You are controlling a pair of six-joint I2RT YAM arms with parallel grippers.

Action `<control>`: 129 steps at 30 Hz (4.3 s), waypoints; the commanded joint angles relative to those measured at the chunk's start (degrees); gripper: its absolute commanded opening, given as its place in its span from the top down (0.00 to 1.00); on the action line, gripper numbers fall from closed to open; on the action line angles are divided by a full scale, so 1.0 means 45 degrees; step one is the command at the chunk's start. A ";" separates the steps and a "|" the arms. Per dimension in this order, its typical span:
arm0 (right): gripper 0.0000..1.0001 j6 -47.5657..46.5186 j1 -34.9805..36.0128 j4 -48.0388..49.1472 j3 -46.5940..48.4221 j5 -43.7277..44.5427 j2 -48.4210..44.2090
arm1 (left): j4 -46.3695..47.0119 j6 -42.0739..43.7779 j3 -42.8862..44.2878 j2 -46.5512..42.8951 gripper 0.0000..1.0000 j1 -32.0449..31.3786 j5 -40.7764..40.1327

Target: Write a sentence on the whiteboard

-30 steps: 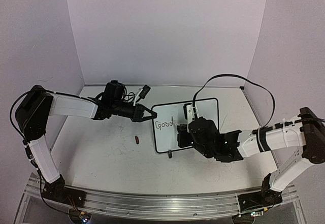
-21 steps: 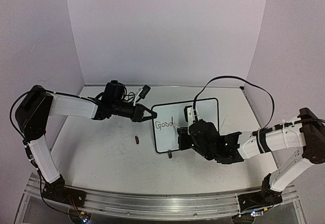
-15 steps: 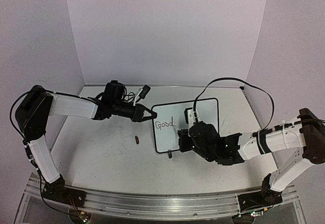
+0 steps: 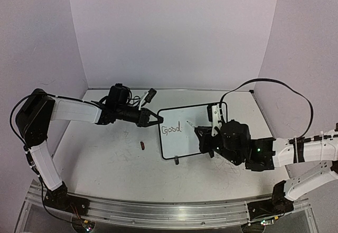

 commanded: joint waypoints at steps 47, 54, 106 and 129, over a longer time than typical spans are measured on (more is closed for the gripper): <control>1.00 -0.1140 -0.0305 0.0750 0.0384 -0.0123 0.1569 | -0.0881 0.0528 -0.0031 -0.0112 1.00 -0.0067 -0.0894; 1.00 -0.0772 -0.0372 0.0698 0.0790 0.0072 0.2316 | -0.0885 0.0516 -0.0058 -0.0161 1.00 -0.0075 -0.0914; 1.00 -0.0677 -0.0743 0.0882 0.0806 0.0744 0.2473 | -0.0884 0.0497 -0.0032 -0.0034 1.00 -0.0089 -0.0712; 1.00 -0.0151 -0.0719 0.0671 0.0386 -0.0173 0.2604 | -0.0893 0.0497 0.0000 -0.0073 1.00 -0.0093 -0.0673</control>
